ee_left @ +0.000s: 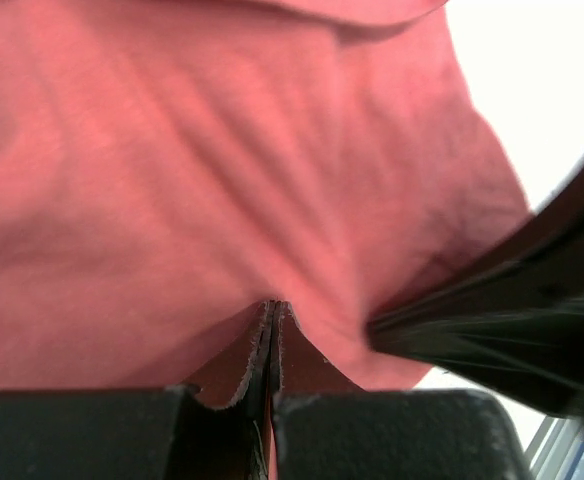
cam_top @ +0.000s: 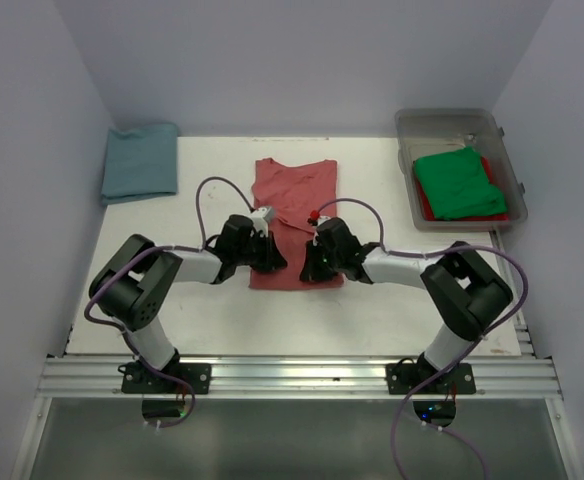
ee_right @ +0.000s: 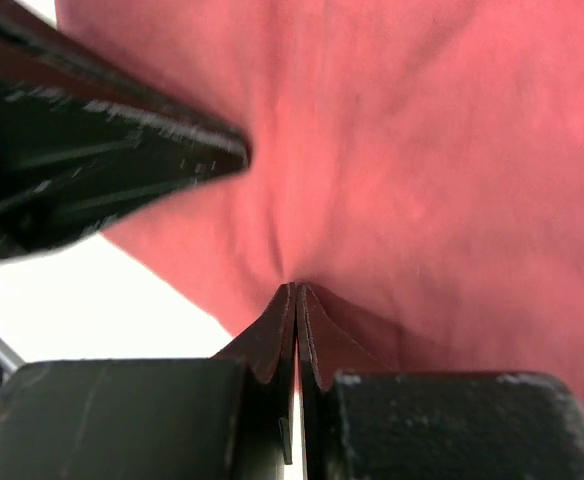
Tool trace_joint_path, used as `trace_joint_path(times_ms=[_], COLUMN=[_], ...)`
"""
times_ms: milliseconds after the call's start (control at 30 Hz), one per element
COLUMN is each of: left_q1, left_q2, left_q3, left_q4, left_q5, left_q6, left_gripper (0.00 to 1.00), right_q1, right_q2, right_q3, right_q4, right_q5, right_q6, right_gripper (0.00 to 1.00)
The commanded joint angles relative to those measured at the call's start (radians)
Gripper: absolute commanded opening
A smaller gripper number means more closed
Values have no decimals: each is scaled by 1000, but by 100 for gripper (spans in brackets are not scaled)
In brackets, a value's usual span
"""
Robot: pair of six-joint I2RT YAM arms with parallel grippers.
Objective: Fold and stack the t-shirts
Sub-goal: Fold the folded rectangular tshirt in 1/3 of the way
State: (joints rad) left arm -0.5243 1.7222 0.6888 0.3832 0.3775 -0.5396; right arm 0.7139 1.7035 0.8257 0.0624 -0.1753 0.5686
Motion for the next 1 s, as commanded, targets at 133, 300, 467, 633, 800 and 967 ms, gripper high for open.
trace_joint_path(times_ms=[133, 300, 467, 633, 800, 967], left_q1=[-17, -37, -60, -72, -80, -82], left_q2=[8, 16, 7, -10, -21, -21], left_q3=[-66, -84, -110, -130, -155, -187], left_q4=[54, 55, 56, 49, 45, 57], left_q5=[-54, -63, -74, -95, -101, -100], left_q6=[-11, -14, -20, -19, -13, -13], left_gripper=[0, 0, 0, 0, 0, 0], right_q1=[1, -24, -51, -59, -77, -103], right_q2=[-120, -39, 100, 171, 208, 228], right_q3=[111, 200, 286, 328, 361, 400], right_q4=[-190, -239, -265, -263, -265, -283], right_q5=[40, 98, 105, 117, 126, 134], right_q6=[-65, -85, -102, -115, -130, -153], right_gripper=[0, 0, 0, 0, 0, 0])
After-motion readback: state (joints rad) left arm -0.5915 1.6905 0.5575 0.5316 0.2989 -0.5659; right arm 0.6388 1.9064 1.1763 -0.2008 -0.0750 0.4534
